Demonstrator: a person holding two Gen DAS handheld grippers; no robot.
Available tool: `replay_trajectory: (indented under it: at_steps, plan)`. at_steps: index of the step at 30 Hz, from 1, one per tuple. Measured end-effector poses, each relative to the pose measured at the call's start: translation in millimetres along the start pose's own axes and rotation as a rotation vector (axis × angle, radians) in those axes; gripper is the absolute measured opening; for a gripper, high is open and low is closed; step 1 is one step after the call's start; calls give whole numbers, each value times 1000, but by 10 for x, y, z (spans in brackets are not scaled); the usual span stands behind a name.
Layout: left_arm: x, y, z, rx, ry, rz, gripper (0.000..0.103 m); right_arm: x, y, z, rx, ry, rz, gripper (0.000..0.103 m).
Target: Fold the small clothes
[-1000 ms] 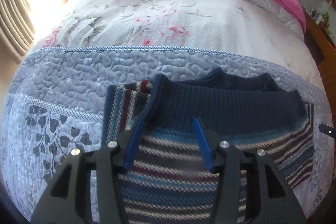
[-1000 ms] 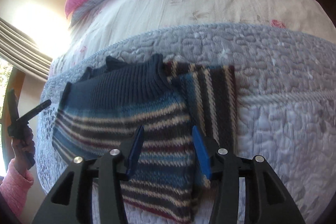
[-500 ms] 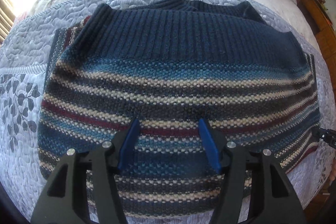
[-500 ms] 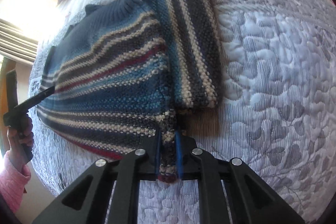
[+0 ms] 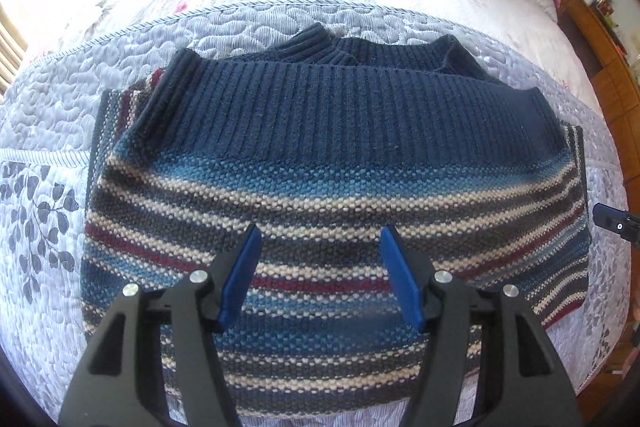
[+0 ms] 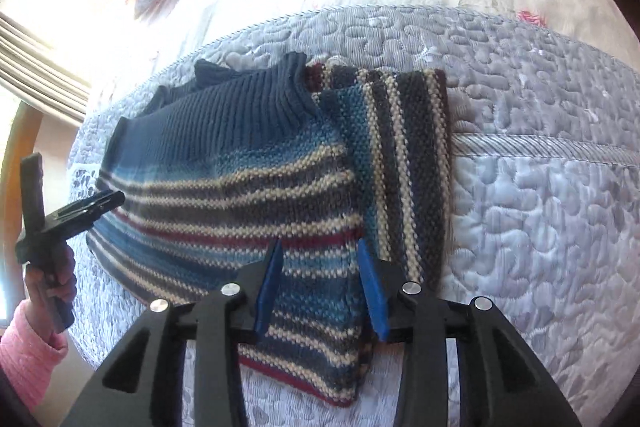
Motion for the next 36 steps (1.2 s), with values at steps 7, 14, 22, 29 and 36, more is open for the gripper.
replay_trajectory:
  at_steps: [7,14,22,29,36]
  plan:
    - [-38,-62,-186,8,-26,12,61,-130,-226,-236,4,-56,-100,13]
    - [-131,-69,-228,-7,-53,-18,63,-402,-153,-237,-2,-36,-149,11]
    - [-146,-53,-219,-14,-53,-23,66,-311,-131,-373,-12,54,-101,11]
    - [-68,-4,-238,-19,-58,-21,68,-356,-123,-434,-20,56,-128,11]
    - [-106,5,-269,-16,-81,-28,68,-294,-127,-382,-14,88,-110,13]
Point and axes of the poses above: each gripper's, at about its wrist camera, not at the fingertips, and z roughly against the way its jaws point, x to its left, y to its underside, the point moved 5 cm from there along -z, roughly the way its jaws point, and after that the axes turned 4 degrees about x, right-handed, at the moved point
